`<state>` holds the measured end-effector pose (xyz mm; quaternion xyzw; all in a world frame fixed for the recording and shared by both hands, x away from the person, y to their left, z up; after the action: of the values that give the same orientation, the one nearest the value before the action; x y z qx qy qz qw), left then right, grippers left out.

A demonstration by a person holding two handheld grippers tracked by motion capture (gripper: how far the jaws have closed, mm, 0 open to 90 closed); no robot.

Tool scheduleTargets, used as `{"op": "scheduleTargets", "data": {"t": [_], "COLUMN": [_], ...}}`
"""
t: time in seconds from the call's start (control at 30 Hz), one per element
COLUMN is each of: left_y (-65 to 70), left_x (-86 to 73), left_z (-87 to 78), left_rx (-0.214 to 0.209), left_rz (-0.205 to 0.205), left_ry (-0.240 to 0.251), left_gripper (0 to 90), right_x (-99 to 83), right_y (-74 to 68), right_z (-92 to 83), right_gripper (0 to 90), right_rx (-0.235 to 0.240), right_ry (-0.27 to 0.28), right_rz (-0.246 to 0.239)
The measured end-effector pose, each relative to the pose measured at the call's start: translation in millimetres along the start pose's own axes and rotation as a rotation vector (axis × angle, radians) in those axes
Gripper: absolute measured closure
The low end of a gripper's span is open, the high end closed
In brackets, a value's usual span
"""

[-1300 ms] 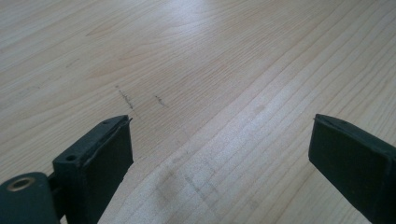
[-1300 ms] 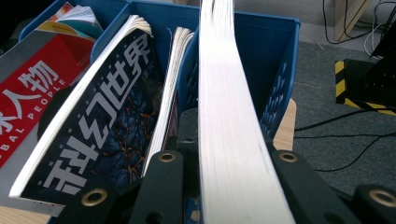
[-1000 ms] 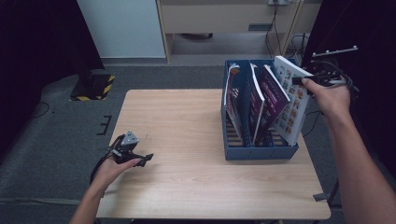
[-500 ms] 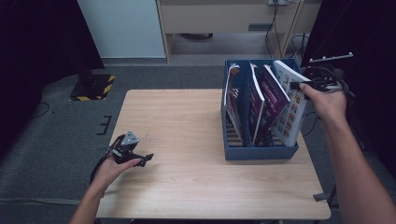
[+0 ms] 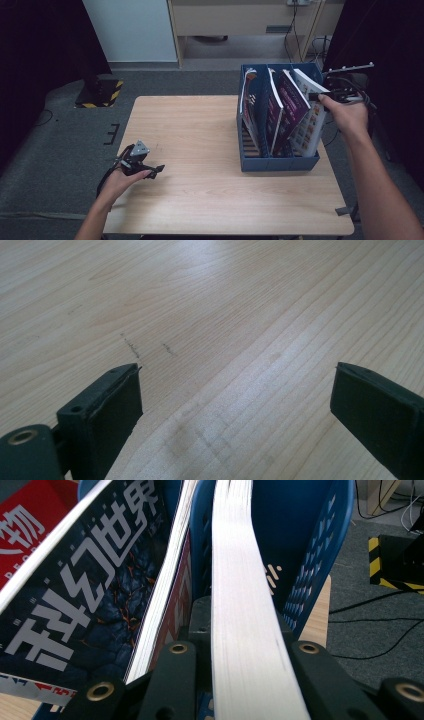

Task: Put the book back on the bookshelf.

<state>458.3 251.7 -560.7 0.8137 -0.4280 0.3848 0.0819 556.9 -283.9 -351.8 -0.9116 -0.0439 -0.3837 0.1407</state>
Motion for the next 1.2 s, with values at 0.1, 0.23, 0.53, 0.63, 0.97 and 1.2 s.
{"op": "scheduleTargets", "data": {"t": [0.1, 0.23, 0.53, 0.63, 0.97, 1.2], "left_y": [-0.2, -0.8, -0.3, -0.2, 0.5, 0.2], "left_x": [0.2, 0.5, 0.7, 1.1, 1.2, 1.7], "left_z": [-0.4, -1.0, -0.9, -1.0, 0.2, -0.7], "left_rx": [0.0, 0.002, 0.002, 0.002, -0.001, 0.002], "left_rz": [-0.001, -0.004, -0.001, -0.001, 0.002, 0.004], "left_ry": [0.002, 0.005, 0.004, 0.005, 0.002, 0.002], "left_gripper": [6.0, 6.0, 6.1, 6.1, 6.1, 6.1], "right_x": [-3.8, -5.6, -11.6, -14.7, -26.9, -33.0], "right_y": [-0.5, 0.1, -1.8, -1.7, -2.2, -1.4], "right_z": [2.8, 2.8, 1.0, -0.2, -5.5, -8.9], "right_gripper": [73.8, 73.8, 73.4, 73.3, 72.9, 72.3], "right_rx": [0.0, 0.001, 0.007, 0.006, 0.011, 0.007], "right_ry": [-0.008, -0.008, -0.036, -0.054, -0.089, -0.12], "right_rz": [-0.006, -0.001, -0.005, -0.009, -0.02, -0.029]}}
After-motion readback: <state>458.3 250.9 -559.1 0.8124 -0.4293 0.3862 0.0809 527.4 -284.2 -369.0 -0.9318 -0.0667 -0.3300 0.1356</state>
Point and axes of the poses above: each handheld gripper's, and its own axes: z roughly forward along the jaws, x roughly out of its top, y roughly to its right, the point moved 9 cm from there along z, roughly forward along the jaws, and after that the axes turned 11 degrees about z, right-handed, at the moved point
